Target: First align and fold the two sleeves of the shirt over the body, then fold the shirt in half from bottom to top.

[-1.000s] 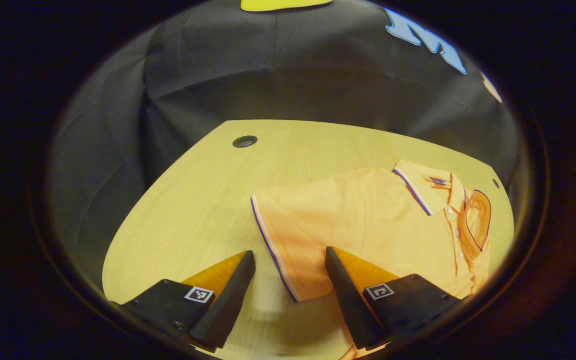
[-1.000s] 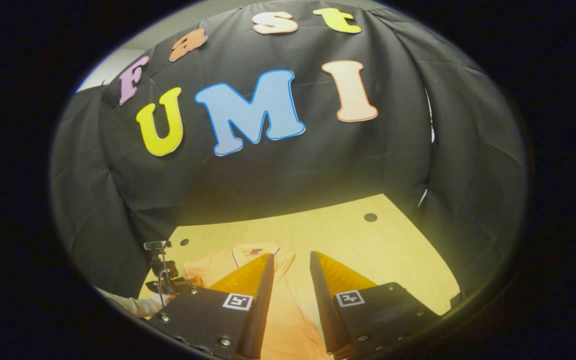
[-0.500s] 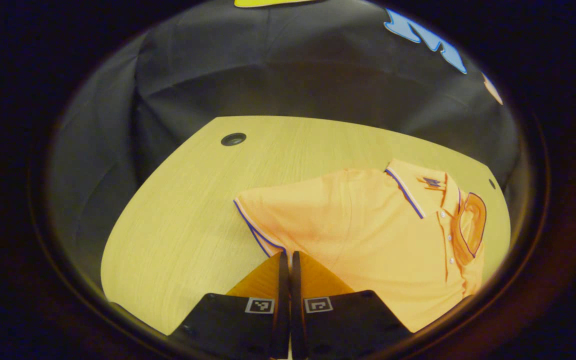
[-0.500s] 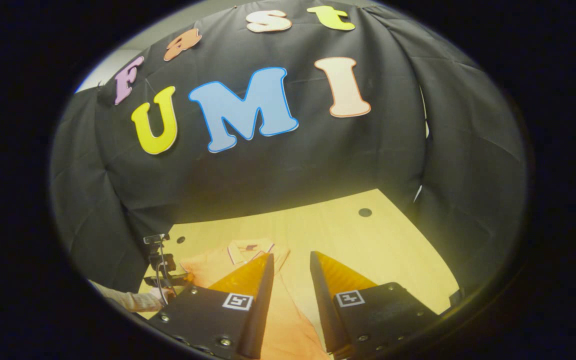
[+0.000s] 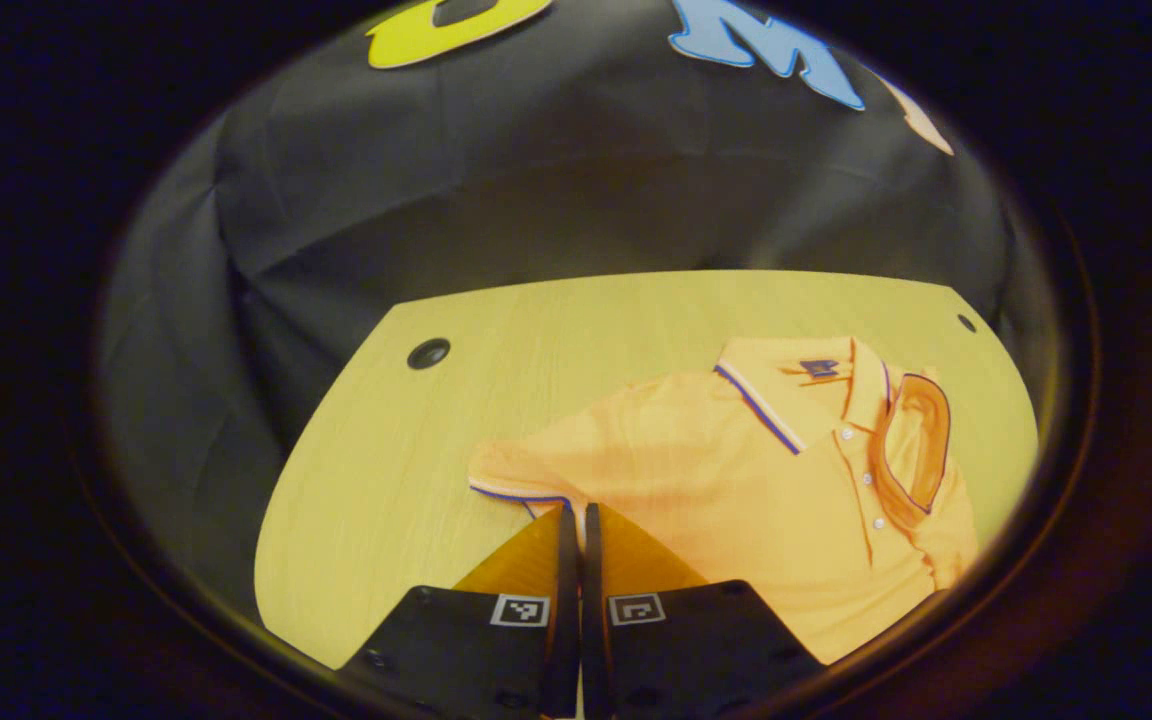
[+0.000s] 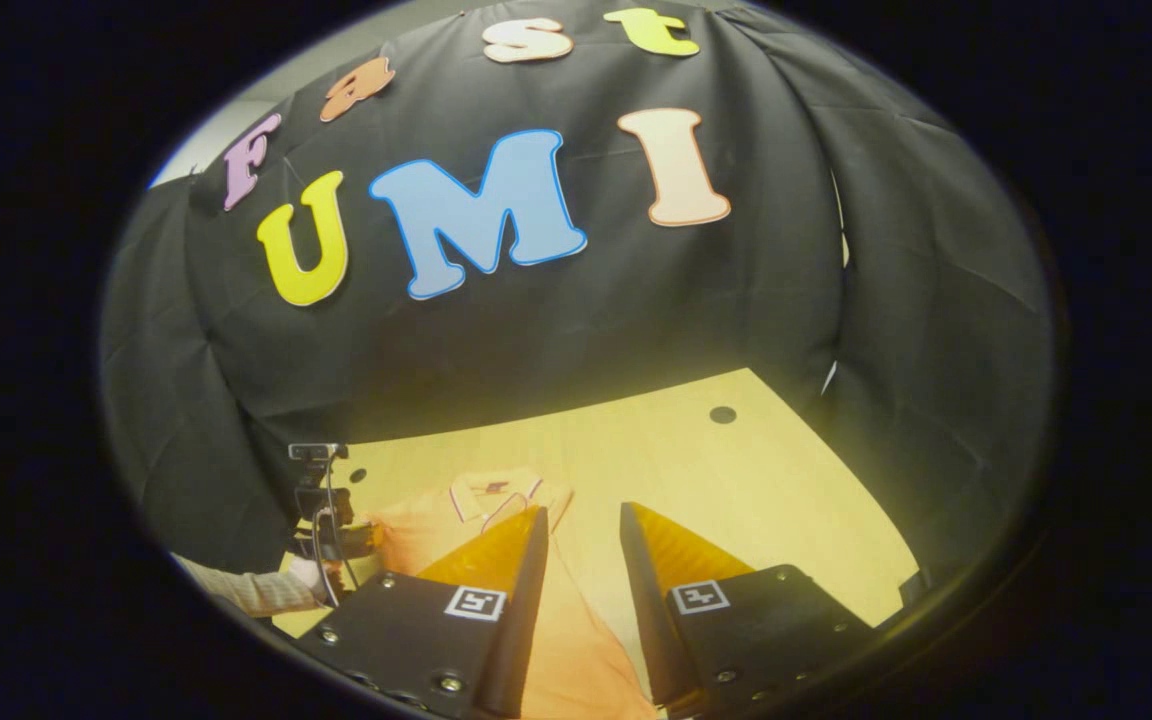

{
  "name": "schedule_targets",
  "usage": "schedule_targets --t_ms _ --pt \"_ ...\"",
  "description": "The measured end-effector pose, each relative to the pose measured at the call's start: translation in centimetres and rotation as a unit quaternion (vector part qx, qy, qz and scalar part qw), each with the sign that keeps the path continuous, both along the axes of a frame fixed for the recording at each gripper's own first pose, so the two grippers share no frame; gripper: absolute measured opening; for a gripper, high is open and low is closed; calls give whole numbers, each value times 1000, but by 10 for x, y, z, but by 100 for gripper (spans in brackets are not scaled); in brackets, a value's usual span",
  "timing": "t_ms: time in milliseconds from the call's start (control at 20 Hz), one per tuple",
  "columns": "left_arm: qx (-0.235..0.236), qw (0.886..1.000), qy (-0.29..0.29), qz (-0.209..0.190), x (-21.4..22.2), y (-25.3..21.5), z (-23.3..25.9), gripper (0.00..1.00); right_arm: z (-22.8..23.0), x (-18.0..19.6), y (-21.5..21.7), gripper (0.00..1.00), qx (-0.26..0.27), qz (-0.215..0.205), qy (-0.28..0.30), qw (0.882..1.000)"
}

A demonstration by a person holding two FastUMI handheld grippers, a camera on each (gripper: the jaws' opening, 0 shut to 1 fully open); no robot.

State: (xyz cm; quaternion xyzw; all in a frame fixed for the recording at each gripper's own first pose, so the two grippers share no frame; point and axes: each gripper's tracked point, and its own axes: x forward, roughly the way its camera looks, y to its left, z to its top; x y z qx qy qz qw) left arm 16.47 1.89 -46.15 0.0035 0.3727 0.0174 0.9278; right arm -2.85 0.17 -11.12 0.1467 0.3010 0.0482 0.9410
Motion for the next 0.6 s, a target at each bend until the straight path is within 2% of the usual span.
schedule_targets --t_ms 150,350,600 --pt "12 998 -23 -49 14 -37 21 7 -1 -2 1 46 2 -1 3 1000" --pt "6 993 -42 -109 20 -99 39 7 0 -3 -1 46 1 -11 6 1000" --pt "-8 986 -34 -162 7 -161 37 7 -2 -3 -4 46 -1 -39 19 999"
